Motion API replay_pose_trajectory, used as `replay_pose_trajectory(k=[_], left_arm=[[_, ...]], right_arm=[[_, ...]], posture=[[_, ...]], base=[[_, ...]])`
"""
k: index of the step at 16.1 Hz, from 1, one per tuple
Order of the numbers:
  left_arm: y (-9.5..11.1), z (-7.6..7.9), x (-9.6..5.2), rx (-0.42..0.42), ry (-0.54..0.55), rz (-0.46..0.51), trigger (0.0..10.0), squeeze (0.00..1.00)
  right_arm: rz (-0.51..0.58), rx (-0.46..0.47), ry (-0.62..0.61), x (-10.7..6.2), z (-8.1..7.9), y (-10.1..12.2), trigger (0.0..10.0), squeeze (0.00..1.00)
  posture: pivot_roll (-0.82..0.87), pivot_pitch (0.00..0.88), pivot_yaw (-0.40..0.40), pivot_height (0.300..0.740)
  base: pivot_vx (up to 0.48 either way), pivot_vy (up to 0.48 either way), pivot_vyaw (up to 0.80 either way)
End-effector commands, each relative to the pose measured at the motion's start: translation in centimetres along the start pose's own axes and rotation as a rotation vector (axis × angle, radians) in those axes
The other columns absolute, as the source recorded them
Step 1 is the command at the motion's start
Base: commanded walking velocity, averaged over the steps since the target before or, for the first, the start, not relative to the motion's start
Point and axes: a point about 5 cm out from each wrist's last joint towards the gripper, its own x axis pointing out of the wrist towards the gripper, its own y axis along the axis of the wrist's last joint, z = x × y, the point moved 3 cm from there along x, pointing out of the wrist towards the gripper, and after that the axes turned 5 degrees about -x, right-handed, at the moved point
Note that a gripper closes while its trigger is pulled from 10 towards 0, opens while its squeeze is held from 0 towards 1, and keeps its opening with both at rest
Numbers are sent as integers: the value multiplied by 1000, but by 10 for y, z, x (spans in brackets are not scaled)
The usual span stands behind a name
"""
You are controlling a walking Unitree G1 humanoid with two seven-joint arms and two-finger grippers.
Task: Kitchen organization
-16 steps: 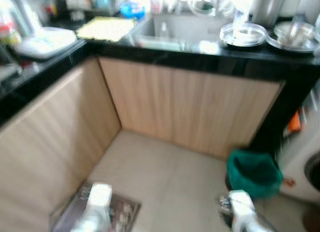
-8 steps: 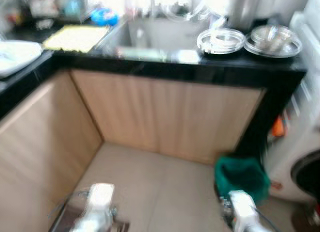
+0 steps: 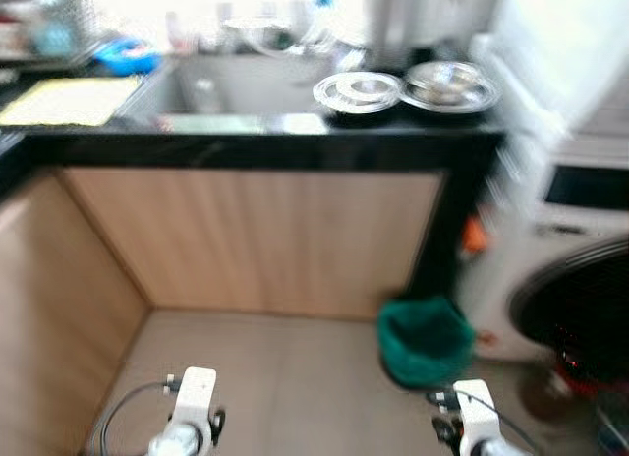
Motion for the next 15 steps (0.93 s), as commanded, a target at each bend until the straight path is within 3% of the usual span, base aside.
replay_pose_trajectory(k=[1, 7, 15], left_arm=[[-2, -1, 0, 1, 0, -7, 10000, 0], [-7, -7, -1, 48, 7, -38, 10000, 0], [-18, -6, -4, 33, 7, -57, 10000, 0]], right_arm=[[1, 3, 5, 0, -1, 1, 10000, 0], [-1, 10, 9, 0, -2, -1, 10000, 0], [2, 21, 2, 0, -2, 0, 10000, 0]], posture=[[-70, 0, 62, 740], [-68, 0, 69, 740], [-69, 0, 71, 740]], base=[[0, 0, -638], [0, 0, -638], [0, -219, -638]])
